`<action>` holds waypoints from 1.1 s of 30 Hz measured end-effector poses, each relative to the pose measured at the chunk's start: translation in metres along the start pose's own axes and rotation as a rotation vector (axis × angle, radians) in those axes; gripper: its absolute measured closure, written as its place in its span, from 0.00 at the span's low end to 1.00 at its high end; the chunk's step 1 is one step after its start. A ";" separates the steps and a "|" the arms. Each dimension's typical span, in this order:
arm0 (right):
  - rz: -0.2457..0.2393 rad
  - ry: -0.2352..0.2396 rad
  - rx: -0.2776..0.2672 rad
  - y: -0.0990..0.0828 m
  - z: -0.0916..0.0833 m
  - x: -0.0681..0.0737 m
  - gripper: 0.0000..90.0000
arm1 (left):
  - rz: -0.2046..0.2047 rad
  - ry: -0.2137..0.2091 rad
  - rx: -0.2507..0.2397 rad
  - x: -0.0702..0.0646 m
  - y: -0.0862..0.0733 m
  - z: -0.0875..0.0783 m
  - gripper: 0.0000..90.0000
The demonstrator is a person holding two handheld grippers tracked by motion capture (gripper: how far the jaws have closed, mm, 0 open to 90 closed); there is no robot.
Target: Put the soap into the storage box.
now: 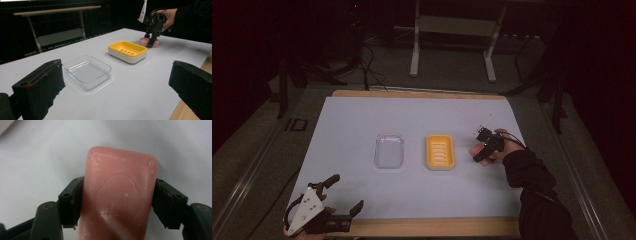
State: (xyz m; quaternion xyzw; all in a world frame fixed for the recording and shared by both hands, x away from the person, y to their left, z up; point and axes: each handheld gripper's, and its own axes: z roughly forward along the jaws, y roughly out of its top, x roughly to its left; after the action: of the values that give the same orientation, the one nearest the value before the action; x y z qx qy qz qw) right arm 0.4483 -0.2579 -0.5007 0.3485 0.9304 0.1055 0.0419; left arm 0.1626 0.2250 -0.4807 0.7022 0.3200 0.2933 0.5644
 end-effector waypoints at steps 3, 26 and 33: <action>0.048 -0.013 0.000 0.001 0.000 0.000 0.40 | 0.000 0.000 0.001 0.000 0.000 0.000 0.00; 0.480 -0.170 0.098 0.006 -0.022 0.014 0.41 | -0.003 0.003 0.003 0.000 0.000 0.001 0.00; 0.522 -0.179 0.105 0.016 -0.041 0.021 0.41 | -0.002 0.004 0.003 0.000 0.000 0.001 0.00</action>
State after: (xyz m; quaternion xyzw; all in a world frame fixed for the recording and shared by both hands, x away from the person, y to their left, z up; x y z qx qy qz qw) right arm 0.4364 -0.2390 -0.4573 0.5862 0.8058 0.0331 0.0770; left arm 0.1630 0.2244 -0.4807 0.7022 0.3223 0.2938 0.5628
